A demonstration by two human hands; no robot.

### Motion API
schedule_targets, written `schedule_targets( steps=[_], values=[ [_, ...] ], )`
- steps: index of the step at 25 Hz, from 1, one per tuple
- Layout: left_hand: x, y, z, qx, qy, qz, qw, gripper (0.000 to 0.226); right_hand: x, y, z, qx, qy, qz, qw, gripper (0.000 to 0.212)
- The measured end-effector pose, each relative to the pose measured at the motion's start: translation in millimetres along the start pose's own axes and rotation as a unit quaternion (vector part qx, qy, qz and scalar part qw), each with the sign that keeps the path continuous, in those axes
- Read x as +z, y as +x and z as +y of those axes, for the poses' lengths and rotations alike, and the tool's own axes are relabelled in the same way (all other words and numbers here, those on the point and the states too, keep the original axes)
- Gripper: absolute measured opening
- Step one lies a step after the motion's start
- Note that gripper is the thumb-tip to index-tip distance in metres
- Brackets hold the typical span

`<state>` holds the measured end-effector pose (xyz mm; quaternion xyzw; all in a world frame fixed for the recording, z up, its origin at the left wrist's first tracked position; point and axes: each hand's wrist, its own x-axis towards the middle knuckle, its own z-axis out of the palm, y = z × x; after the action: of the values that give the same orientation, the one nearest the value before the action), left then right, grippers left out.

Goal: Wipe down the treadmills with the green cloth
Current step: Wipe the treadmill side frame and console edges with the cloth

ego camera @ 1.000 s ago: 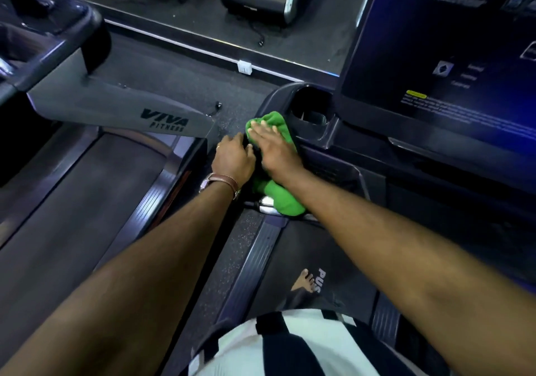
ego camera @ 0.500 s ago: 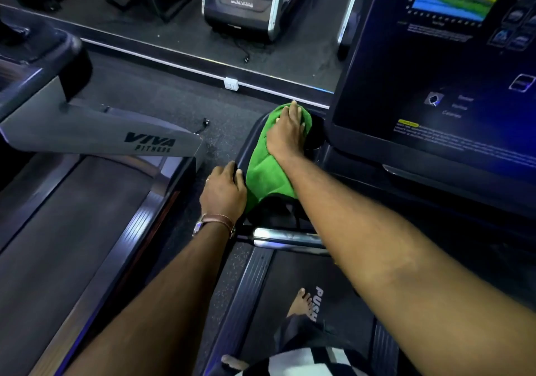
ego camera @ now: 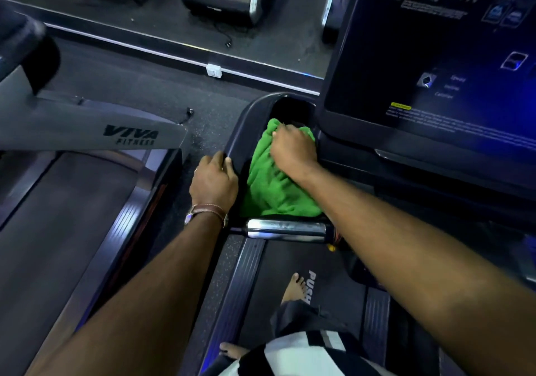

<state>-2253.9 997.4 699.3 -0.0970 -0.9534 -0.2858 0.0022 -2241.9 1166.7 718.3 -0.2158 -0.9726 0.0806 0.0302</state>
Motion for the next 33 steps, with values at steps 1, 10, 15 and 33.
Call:
schedule_targets(
  steps=[1,10,15,33],
  values=[
    [0,0,-1,0.0,-0.002,0.001,1.0,0.023,-7,2,6,0.004,0.002,-0.028,1.0,0.028],
    [3,1,-4,0.001,-0.009,0.005,1.0,0.023,-11,49,11,-0.148,-0.163,-0.016,0.975,0.025],
    [4,1,-5,-0.003,-0.006,-0.005,1.0,0.025,-14,41,9,-0.17,-0.222,-0.026,0.96,0.017],
    [3,0,-6,0.0,0.006,-0.007,1.0,0.028,-29,40,-16,0.109,-0.072,-0.241,0.962,0.104]
  ],
)
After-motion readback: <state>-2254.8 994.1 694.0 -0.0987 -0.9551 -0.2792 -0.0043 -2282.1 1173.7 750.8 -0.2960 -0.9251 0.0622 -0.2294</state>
